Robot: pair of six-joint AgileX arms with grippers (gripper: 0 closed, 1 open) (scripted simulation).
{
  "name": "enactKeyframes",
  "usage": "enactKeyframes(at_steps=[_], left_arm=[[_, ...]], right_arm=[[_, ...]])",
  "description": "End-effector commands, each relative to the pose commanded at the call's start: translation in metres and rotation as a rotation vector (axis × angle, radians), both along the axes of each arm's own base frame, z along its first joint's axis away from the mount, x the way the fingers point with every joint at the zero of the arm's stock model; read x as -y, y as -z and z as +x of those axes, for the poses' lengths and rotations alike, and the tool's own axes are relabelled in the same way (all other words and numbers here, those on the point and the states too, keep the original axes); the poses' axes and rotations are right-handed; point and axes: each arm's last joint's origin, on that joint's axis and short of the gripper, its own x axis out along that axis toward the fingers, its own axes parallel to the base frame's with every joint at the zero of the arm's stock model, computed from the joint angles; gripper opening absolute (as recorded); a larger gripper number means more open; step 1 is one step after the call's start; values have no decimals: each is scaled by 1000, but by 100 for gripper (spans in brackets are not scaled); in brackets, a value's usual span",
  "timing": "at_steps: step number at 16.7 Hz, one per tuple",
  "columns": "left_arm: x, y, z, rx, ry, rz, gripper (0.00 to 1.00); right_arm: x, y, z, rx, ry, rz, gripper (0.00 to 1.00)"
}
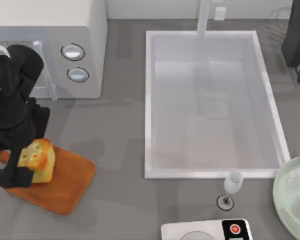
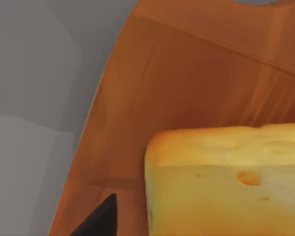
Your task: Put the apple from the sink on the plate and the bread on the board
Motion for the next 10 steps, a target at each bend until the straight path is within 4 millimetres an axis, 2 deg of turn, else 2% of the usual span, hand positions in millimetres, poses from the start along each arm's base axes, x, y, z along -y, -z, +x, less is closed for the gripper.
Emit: enactKeyframes(at_steps=[7, 10], left_arm=[[0, 0, 0, 2, -1, 0, 100], [-4, -8, -4, 59, 35, -10, 100]], right_arm=[[0, 0, 0, 0, 0, 0, 100], [0, 0, 0, 0, 0, 0, 100]])
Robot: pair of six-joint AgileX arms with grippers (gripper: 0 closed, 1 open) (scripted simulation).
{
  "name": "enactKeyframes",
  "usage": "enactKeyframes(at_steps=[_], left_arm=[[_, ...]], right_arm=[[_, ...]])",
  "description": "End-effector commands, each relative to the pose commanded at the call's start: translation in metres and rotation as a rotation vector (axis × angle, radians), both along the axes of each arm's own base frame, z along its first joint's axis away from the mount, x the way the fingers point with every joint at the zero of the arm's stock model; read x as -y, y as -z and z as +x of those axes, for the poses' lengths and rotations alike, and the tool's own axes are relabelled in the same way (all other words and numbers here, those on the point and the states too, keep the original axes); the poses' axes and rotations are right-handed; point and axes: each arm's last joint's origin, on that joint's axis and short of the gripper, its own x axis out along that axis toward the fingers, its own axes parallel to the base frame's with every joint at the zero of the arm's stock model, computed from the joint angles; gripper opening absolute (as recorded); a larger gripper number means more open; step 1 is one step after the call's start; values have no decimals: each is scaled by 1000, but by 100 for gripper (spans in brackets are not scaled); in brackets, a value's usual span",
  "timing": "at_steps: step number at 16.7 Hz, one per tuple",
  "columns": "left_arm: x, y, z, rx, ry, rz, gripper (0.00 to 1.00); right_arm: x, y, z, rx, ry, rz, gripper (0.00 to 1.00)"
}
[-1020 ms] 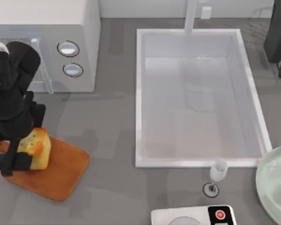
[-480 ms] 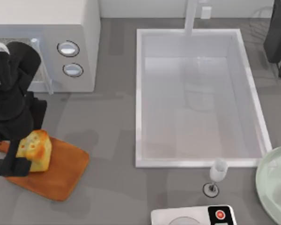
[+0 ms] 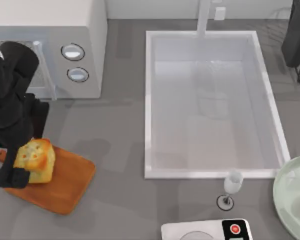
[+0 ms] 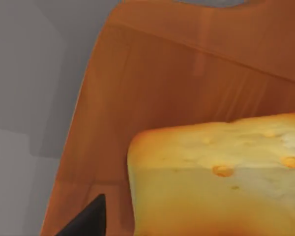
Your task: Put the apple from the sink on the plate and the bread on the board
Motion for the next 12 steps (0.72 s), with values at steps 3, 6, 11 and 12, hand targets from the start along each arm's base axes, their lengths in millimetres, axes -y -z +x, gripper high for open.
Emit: enactKeyframes(at_steps=[3, 6, 11, 12], left_arm=[[-8, -16, -17, 127, 113, -7, 100], [-20, -37, -48, 318, 302, 20, 100], [-39, -52, -122, 718, 705, 246, 100], [-41, -50, -135, 794, 780, 323, 100]], right_arm=[[0, 0, 0, 0, 0, 0, 100], [0, 0, 0, 0, 0, 0, 100], [0, 0, 0, 0, 0, 0, 100], [0, 0, 0, 0, 0, 0, 100]])
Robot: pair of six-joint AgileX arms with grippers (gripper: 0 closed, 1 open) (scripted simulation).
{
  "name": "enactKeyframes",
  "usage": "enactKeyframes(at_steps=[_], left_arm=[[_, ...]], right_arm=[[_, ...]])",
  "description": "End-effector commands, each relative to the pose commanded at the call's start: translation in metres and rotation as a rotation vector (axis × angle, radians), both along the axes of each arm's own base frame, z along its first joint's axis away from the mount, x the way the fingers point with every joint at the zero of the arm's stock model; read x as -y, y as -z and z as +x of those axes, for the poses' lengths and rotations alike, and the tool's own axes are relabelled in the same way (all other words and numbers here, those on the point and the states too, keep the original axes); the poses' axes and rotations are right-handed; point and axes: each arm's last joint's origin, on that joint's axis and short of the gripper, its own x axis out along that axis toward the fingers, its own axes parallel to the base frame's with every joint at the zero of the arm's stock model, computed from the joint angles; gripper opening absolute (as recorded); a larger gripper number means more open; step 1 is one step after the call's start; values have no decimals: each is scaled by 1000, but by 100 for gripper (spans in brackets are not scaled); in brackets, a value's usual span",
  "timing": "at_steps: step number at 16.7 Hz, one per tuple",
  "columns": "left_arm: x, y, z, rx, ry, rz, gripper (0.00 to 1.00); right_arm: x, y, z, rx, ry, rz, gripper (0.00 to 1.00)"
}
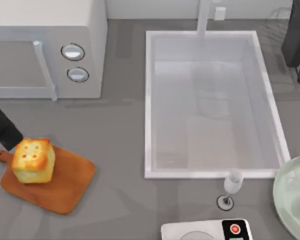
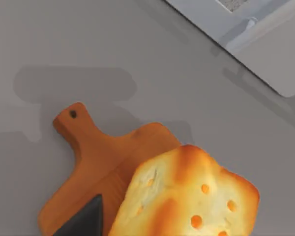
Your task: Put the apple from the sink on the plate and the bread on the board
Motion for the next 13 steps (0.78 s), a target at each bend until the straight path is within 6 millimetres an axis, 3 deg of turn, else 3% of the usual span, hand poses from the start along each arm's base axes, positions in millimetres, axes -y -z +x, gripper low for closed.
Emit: enactKeyframes(at_steps=[5, 9, 13], left_arm=[[-9, 25, -42, 427, 166, 378, 100], [-12, 40, -50, 633, 173, 591, 100], [-13, 43, -51, 684, 165, 644, 100]], right_arm=[[0, 0, 0, 0, 0, 0, 100], [0, 0, 0, 0, 0, 0, 100], [0, 0, 0, 0, 0, 0, 100]])
